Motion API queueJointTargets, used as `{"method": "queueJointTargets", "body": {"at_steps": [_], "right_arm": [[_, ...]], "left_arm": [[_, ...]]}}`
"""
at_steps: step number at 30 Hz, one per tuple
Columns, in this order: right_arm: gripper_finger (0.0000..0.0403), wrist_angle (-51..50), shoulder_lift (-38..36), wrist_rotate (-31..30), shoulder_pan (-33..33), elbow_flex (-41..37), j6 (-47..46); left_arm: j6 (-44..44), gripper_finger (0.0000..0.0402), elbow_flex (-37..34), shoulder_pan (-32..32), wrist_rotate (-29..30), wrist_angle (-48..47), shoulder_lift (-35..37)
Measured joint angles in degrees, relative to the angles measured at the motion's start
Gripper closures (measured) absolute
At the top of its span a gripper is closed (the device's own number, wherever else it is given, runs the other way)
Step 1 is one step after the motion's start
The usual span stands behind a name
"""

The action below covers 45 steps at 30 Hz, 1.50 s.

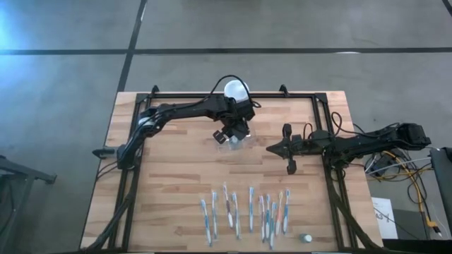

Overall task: Pick & Place toothbrushing station
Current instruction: Put the blue mouthwash into the transparent organizer, then adjust the transparent organizer

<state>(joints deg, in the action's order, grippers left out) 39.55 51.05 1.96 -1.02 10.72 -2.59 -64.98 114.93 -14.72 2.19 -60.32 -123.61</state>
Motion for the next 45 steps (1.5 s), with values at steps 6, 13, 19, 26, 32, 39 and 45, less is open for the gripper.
{"method": "queueJointTargets", "body": {"at_steps": [6,13,19,26,32,39,45], "right_arm": [[0.0394,0.16,0.00,-0.01,0.00,0.00,0.20],[0.0394,1.13,0.00,-0.02,0.00,0.00,1.06],[0.0394,1.53,-0.02,-0.02,0.00,0.02,1.31],[0.0394,1.53,-0.04,-0.02,0.00,0.02,1.31],[0.0394,1.46,-0.04,-0.02,0.00,0.02,1.31],[0.0394,1.53,-0.04,-0.23,0.00,0.02,2.60],[0.0394,1.81,-0.04,-0.44,0.00,0.02,2.60]], "left_arm": [[1.90,0.0279,0.18,0.20,0.27,0.24,-0.09],[4.26,0.0269,0.20,0.28,-1.04,-0.60,-0.11],[5.58,0.0223,0.47,0.26,-1.94,-1.22,-0.11],[6.22,0.0196,2.62,0.33,-1.00,-2.36,-0.33],[8.22,0.0195,5.79,0.74,0.87,-6.52,1.51],[16.97,0.0197,9.22,0.95,-5.68,-12.68,7.17],[23.48,0.0243,1.53,-1.02,-29.17,-13.94,18.47]]}}
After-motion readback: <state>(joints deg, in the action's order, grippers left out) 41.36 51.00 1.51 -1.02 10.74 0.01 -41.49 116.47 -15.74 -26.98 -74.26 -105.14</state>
